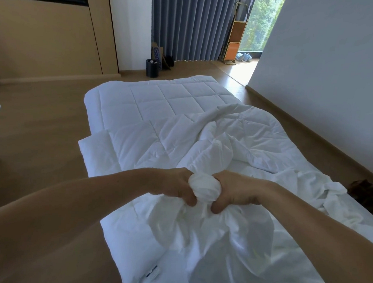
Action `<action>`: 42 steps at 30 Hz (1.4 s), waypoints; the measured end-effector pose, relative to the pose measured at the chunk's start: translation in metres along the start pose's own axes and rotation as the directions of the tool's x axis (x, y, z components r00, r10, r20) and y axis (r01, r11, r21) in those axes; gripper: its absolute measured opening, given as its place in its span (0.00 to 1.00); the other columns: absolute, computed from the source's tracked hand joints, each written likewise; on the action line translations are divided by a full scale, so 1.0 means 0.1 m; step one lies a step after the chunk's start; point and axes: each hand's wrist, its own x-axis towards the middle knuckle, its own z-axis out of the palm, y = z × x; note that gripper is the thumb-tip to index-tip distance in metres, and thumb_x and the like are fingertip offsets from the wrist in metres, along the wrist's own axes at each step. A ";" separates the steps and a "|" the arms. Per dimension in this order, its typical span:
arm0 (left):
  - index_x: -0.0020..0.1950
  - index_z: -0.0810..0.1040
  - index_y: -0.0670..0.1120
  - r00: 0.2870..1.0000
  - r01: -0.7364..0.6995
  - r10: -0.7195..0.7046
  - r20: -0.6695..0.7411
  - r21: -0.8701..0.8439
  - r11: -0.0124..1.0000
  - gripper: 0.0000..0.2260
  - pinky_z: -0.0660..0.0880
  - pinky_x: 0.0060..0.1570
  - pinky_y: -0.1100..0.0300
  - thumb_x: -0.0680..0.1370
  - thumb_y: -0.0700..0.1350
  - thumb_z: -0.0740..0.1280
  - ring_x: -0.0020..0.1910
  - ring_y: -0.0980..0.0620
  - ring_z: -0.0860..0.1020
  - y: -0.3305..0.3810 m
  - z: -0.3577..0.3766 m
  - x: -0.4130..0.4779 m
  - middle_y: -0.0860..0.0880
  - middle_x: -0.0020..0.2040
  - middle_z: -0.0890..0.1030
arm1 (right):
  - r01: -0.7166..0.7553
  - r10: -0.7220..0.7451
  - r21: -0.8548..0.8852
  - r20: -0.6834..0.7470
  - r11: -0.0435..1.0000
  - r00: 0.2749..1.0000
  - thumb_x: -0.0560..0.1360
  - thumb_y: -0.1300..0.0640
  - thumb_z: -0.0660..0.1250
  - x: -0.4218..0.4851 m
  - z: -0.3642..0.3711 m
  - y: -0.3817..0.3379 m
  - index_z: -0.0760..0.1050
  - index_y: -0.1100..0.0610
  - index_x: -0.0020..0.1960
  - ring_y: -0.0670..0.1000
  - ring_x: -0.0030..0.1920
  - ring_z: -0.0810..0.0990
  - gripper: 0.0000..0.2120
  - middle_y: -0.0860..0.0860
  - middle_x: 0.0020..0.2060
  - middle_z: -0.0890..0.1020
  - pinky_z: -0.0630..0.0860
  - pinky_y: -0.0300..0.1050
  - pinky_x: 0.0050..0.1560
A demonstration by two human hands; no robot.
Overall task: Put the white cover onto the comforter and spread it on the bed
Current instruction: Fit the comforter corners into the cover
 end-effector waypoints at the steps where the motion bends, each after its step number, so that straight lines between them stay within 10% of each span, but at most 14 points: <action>1: 0.52 0.82 0.47 0.999 -0.024 0.023 -0.022 -0.045 0.999 0.18 0.80 0.52 0.51 0.63 0.39 0.72 0.47 0.49 0.82 -0.02 0.01 0.02 0.51 0.45 0.84 | 0.001 -0.001 0.002 -0.039 1.000 0.999 0.63 0.62 0.78 0.02 0.01 0.01 0.79 0.53 0.55 0.51 0.48 0.84 0.22 0.51 0.48 0.84 0.82 0.48 0.50; 15: 0.55 0.81 0.42 0.986 0.092 -0.082 0.142 -0.062 0.994 0.19 0.80 0.52 0.53 0.64 0.37 0.68 0.50 0.46 0.82 -0.16 -0.19 -0.08 0.45 0.49 0.83 | 0.024 -0.104 -0.336 -0.223 0.942 0.969 0.66 0.51 0.76 0.25 0.18 -0.03 0.72 0.50 0.52 0.50 0.45 0.78 0.19 0.46 0.45 0.79 0.78 0.49 0.46; 20: 0.50 0.81 0.42 0.997 0.059 -0.053 0.061 -0.091 0.994 0.16 0.79 0.44 0.57 0.63 0.38 0.68 0.43 0.50 0.81 -0.36 -0.22 -0.10 0.49 0.42 0.82 | 0.033 -0.083 -0.251 -0.190 0.967 0.978 0.65 0.55 0.77 0.41 0.27 -0.05 0.68 0.47 0.42 0.47 0.40 0.76 0.17 0.45 0.40 0.77 0.74 0.45 0.42; 30: 0.60 0.77 0.44 0.998 -0.049 0.053 0.014 -0.224 0.973 0.29 0.78 0.50 0.56 0.58 0.41 0.71 0.51 0.48 0.80 -0.72 -0.44 0.00 0.45 0.52 0.80 | -0.146 0.068 -0.149 -0.435 0.978 0.898 0.63 0.46 0.79 0.53 0.49 -0.27 0.73 0.49 0.56 0.49 0.46 0.79 0.26 0.46 0.46 0.81 0.72 0.42 0.46; 38: 0.59 0.79 0.45 0.998 -0.046 0.052 0.027 -0.202 0.978 0.27 0.78 0.49 0.56 0.58 0.41 0.70 0.48 0.48 0.80 -0.78 -0.50 0.04 0.45 0.49 0.81 | -0.285 0.354 0.223 -0.730 0.932 0.584 0.64 0.48 0.75 0.44 1.02 -0.48 0.66 0.51 0.72 0.53 0.71 0.64 0.38 0.50 0.69 0.68 0.63 0.49 0.70; 42: 0.59 0.79 0.45 0.999 -0.052 0.047 -0.027 -0.257 0.965 0.34 0.77 0.59 0.44 0.52 0.47 0.72 0.54 0.40 0.81 -0.83 -0.47 0.00 0.40 0.54 0.83 | -0.200 0.609 0.577 -0.727 0.792 0.317 0.70 0.48 0.75 0.20 1.26 -0.68 0.73 0.53 0.62 0.48 0.55 0.76 0.24 0.47 0.56 0.76 0.73 0.46 0.57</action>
